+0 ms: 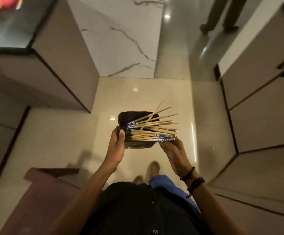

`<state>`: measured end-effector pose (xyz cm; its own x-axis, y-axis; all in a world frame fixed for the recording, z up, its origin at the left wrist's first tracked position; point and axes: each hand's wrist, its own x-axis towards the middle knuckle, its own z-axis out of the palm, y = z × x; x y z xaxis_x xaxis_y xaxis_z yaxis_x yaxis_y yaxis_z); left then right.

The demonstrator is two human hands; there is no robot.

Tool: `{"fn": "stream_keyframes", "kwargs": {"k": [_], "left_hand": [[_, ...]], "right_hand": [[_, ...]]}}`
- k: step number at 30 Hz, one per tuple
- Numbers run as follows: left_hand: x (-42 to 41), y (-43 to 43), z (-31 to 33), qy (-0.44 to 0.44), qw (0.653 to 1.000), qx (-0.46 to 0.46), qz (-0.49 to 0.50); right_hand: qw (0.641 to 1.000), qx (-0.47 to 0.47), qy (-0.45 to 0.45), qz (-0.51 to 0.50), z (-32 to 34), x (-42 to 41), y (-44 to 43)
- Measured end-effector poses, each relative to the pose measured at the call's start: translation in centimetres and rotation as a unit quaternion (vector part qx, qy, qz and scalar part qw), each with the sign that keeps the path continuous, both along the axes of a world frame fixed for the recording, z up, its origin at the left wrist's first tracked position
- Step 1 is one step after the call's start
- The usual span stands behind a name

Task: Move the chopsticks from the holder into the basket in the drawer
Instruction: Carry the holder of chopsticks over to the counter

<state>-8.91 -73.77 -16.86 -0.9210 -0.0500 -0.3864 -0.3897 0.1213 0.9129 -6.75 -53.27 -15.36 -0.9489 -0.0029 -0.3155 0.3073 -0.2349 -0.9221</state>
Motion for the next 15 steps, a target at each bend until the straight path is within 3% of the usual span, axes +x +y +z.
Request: {"fn": "stream_keyframes", "kwargs": {"k": [15], "left_hand": [[-0.2, -7.2, 0.3, -0.005, 0.943, 0.006, 0.334]], "right_hand": [[0.942, 0.109, 0.053, 0.312, 0.1, -13.2, -11.0]]}}
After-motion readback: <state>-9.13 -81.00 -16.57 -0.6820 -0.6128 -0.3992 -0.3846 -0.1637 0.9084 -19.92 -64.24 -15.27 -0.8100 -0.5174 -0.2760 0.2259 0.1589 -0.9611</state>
